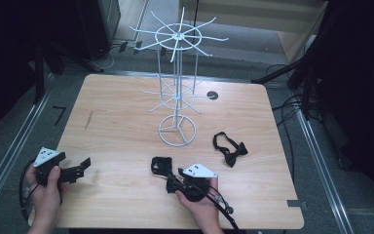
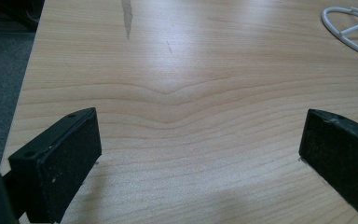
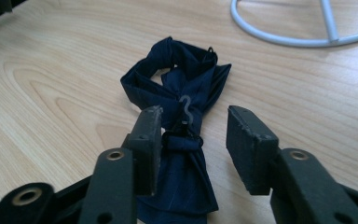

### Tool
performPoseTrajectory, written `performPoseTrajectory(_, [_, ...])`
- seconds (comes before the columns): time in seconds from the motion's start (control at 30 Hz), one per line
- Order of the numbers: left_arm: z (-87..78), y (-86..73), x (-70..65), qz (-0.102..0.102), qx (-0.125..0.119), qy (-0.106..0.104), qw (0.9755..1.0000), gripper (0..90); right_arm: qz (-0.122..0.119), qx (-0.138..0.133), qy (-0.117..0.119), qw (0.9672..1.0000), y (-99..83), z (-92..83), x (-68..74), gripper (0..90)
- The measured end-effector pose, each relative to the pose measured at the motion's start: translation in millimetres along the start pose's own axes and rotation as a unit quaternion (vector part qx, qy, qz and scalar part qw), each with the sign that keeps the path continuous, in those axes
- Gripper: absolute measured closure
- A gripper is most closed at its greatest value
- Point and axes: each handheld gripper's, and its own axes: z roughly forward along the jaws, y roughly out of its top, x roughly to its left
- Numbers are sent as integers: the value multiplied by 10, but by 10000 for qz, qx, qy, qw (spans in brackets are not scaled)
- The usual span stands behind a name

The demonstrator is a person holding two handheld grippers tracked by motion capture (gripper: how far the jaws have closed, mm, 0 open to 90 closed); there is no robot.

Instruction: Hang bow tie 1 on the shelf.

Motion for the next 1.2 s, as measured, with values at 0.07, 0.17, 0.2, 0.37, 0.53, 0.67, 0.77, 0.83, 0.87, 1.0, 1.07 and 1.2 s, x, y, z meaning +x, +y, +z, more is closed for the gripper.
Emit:
performPoseTrajectory(0.07, [1, 0, 0, -2, -2, -8, 10000, 0, -31, 68, -11, 10000, 0, 19, 2, 588])
performPoseTrajectory(0.17, [2, 0, 0, -2, -2, -10, 10000, 0, -24, 163, -11, 9999, 1, 42, 6, 608])
performPoseTrajectory(0.2, [2, 0, 0, -2, -2, -11, 10000, 0, -90, 239, -45, 9997, -7, 64, 20, 623])
performPoseTrajectory(0.37, [4, 0, 0, 3, 3, -13, 10000, 0, -232, 330, 35, 9992, -26, 100, 28, 731])
performPoseTrajectory(0.53, [4, 0, -2, -2, -6, -17, 10000, 0, -231, 332, 85, 9991, -25, 87, 3, 743])
performPoseTrajectory(0.67, [5, 1, 3, -4, 14, -13, 10000, 0, -225, 79, 84, 9997, 10, 4, -24, 757])
performPoseTrajectory(0.77, [6, 1, 2, -9, 9, -16, 10000, 0, -225, -132, 86, 9996, 64, -90, -47, 789])
performPoseTrajectory(0.83, [5, 1, 2, 1, 14, -13, 10000, 0, -178, -212, 88, 9996, 93, -145, -69, 828])
performPoseTrajectory(0.87, [5, 1, 2, 0, 9, -12, 10000, 0, -181, -255, 75, 9995, 103, -167, -85, 829])
performPoseTrajectory(1.0, [7, 1, 2, -14, 8, -13, 10000, 0, -152, -372, 17, 9992, 129, -236, -132, 835])
performPoseTrajectory(1.07, [6, 1, 3, -7, 16, -14, 10000, 0, -173, -395, 5, 9991, 137, -249, -139, 836])
performPoseTrajectory(1.2, [6, 1, 5, -17, 15, -23, 10000, 0, -222, -539, -59, 9983, 173, -309, -146, 837])
